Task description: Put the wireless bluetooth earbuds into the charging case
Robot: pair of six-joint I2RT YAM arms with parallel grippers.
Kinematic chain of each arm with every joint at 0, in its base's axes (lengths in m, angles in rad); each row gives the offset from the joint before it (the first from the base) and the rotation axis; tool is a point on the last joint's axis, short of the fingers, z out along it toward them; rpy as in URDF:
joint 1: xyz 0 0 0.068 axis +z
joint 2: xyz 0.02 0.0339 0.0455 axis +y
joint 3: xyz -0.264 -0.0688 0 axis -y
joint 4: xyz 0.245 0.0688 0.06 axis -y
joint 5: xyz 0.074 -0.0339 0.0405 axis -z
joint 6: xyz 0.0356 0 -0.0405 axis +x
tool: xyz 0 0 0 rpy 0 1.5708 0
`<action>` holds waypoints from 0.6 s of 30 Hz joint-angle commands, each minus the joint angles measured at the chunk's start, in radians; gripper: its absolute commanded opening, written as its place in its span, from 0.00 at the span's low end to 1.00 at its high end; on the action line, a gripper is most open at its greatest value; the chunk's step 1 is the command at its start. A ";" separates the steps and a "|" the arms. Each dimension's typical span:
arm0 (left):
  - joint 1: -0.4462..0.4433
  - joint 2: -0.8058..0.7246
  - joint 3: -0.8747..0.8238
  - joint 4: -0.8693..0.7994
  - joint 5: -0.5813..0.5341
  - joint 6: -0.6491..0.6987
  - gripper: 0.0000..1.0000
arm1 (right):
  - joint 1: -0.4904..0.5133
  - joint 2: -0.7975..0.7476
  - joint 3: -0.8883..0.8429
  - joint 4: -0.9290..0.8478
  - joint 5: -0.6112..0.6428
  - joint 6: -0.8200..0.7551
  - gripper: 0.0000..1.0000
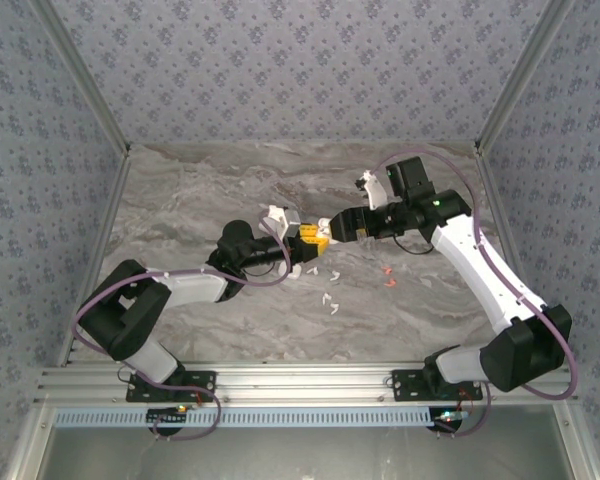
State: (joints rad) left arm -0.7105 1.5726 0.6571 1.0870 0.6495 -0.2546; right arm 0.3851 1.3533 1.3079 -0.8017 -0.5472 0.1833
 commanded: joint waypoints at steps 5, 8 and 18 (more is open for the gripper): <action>-0.004 -0.029 0.030 0.050 0.020 0.016 0.00 | 0.010 0.027 0.029 0.019 -0.015 0.018 0.97; -0.004 -0.030 0.029 0.049 0.020 0.015 0.00 | 0.010 0.030 0.030 0.021 -0.017 0.018 0.98; -0.003 -0.028 0.031 0.050 0.019 0.016 0.00 | 0.011 0.043 0.045 0.022 -0.016 0.019 0.99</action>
State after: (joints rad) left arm -0.7109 1.5726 0.6575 1.0763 0.6502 -0.2535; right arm 0.3901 1.3849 1.3193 -0.7765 -0.5579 0.1951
